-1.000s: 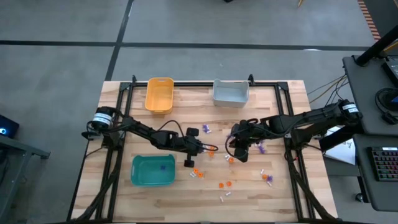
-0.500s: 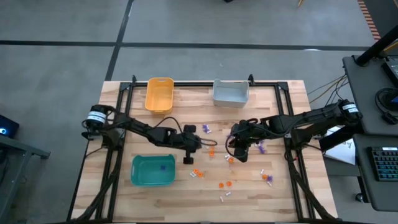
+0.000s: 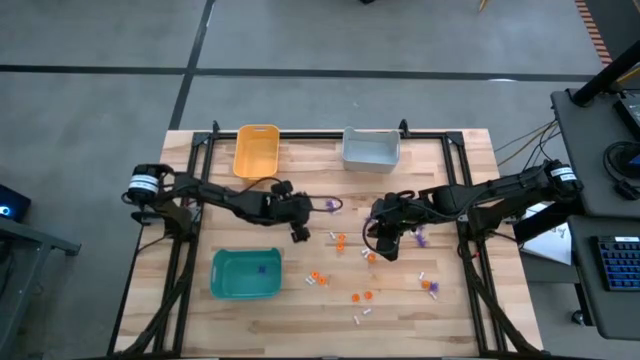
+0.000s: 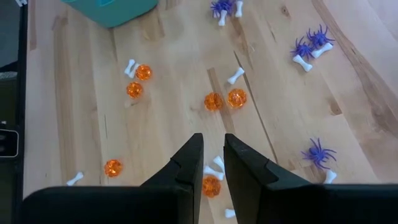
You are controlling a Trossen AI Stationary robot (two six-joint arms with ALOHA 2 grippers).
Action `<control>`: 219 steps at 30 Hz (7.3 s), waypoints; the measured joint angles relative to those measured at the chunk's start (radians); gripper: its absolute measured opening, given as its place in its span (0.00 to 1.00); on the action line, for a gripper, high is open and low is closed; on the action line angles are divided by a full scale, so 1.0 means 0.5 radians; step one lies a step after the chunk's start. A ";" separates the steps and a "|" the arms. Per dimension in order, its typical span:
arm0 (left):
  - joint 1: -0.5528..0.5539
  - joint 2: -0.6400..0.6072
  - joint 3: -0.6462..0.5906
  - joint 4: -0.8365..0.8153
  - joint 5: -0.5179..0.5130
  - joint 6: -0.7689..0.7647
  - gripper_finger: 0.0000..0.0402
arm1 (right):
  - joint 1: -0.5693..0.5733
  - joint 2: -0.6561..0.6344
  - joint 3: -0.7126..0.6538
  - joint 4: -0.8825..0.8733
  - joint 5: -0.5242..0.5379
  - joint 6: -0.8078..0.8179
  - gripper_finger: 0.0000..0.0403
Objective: Sort Halloween decoration
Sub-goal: Put the white bone toy into the orange bin, then put the orange pumpkin toy into the gray bin
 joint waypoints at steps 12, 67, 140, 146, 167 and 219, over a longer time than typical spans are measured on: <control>-0.003 0.085 -0.006 0.520 0.791 1.245 0.28 | 0.001 0.000 0.000 0.011 0.001 -0.015 0.13; 0.177 0.616 0.004 1.129 1.269 1.565 0.02 | 0.001 0.000 -0.061 0.025 0.001 -0.018 0.13; 1.749 0.149 0.499 -0.769 0.458 1.746 0.00 | -0.512 0.000 -0.057 0.479 0.378 -0.484 0.13; 1.802 0.195 0.497 -0.730 0.458 1.719 0.00 | -0.511 0.000 -0.057 0.477 0.378 -0.431 0.13; 1.811 -0.168 0.505 -0.649 1.455 1.242 0.00 | -0.512 0.000 -0.012 0.473 0.378 -0.231 0.13; 0.607 -1.168 -0.606 1.165 1.554 0.661 0.00 | 0.123 0.008 0.040 -0.978 -0.547 1.868 0.13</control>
